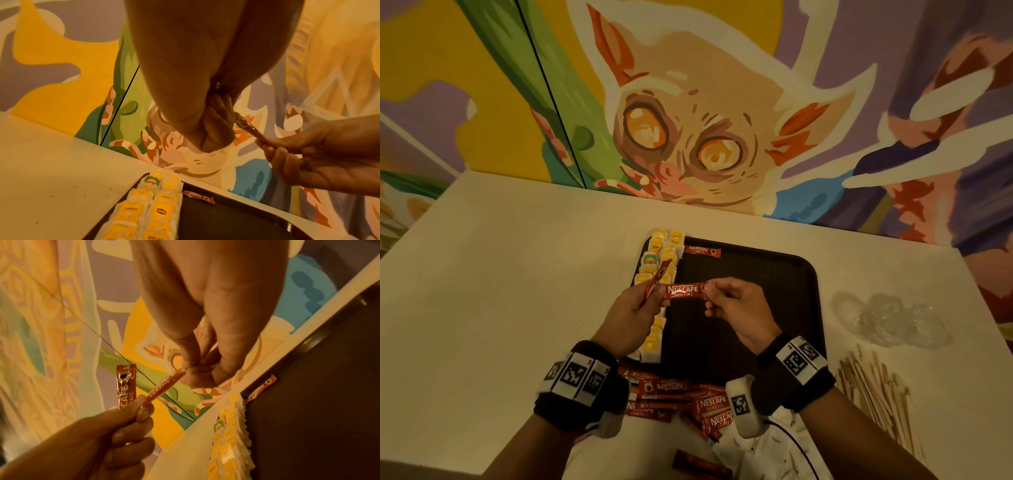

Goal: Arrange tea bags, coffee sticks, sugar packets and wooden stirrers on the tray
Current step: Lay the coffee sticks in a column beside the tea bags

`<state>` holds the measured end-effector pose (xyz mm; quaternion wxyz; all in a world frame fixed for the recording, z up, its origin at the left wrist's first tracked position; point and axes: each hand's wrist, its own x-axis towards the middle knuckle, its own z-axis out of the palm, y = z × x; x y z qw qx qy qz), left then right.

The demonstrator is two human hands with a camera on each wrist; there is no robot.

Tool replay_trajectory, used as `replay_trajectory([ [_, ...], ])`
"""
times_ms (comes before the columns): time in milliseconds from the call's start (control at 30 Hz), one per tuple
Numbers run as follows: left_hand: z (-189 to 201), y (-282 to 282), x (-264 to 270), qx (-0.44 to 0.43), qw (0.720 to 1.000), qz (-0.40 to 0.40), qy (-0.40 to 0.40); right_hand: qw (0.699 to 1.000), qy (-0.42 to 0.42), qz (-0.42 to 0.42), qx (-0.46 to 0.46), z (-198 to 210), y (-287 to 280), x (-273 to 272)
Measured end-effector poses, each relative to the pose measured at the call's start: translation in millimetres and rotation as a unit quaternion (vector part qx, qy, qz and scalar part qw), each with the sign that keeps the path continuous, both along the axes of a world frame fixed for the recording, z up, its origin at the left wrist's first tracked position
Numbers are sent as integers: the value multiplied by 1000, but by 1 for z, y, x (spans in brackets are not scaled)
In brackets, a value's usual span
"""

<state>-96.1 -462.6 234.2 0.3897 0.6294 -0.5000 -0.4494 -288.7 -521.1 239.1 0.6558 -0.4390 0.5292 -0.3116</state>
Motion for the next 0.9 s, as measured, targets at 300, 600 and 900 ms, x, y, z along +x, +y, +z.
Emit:
replay_trajectory([
  [300,-7,-8,6,65,996,53,-4,993,70,-77,57,-16,-33,-2],
  [600,-10,-5,12,98,993,58,39,957,251,-126,74,-61,-93,7],
  [900,-16,-8,26,120,989,78,38,926,337,-90,147,-81,-131,27],
])
